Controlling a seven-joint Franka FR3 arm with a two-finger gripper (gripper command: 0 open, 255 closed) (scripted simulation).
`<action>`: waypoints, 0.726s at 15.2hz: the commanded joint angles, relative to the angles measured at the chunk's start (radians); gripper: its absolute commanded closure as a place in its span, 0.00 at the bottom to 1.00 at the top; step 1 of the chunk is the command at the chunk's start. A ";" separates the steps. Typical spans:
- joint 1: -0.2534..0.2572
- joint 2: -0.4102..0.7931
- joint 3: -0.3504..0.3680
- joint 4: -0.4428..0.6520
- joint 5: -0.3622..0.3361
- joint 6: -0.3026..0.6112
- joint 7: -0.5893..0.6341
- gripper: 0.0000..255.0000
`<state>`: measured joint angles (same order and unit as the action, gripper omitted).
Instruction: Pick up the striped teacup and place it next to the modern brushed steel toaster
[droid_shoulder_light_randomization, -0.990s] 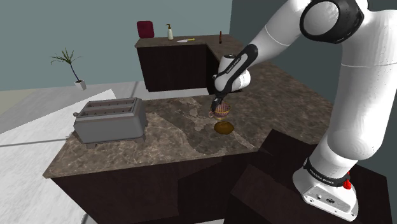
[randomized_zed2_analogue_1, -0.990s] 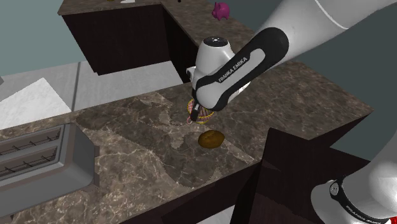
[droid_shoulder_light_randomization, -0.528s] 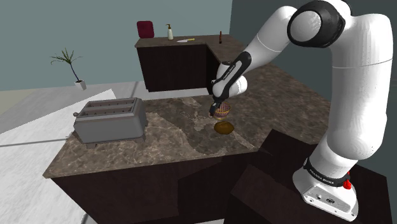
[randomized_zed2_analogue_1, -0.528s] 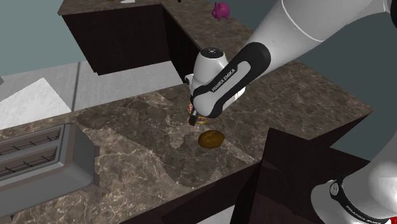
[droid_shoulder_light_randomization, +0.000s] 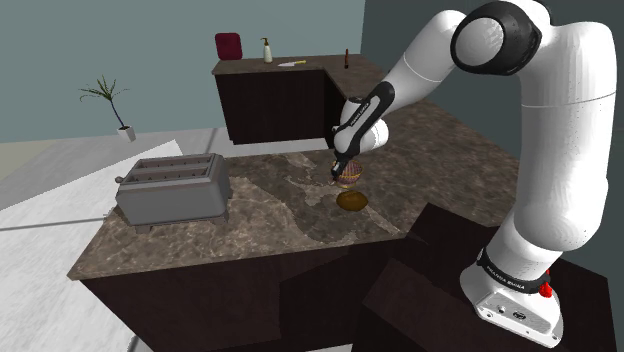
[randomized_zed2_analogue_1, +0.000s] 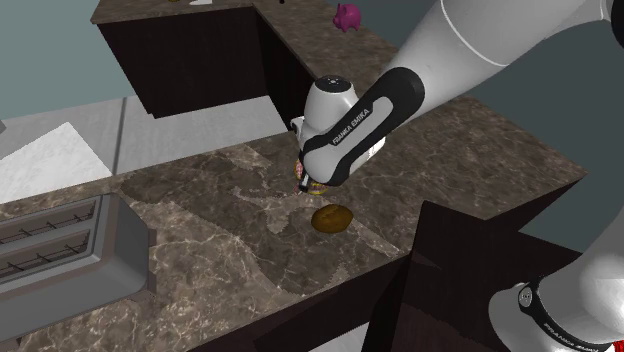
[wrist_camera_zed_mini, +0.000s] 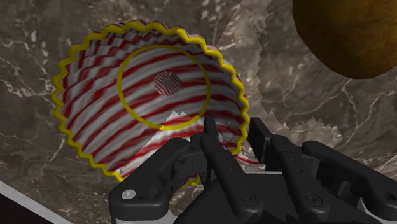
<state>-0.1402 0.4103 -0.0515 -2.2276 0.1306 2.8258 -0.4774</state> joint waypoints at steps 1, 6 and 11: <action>0.000 0.000 0.000 0.000 0.000 0.000 0.000 1.00; 0.000 0.000 0.000 0.000 0.000 0.000 0.000 1.00; 0.006 -0.037 -0.007 -0.004 -0.008 -0.032 0.007 1.00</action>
<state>-0.1353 0.3841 -0.0569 -2.2308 0.1247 2.8023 -0.4714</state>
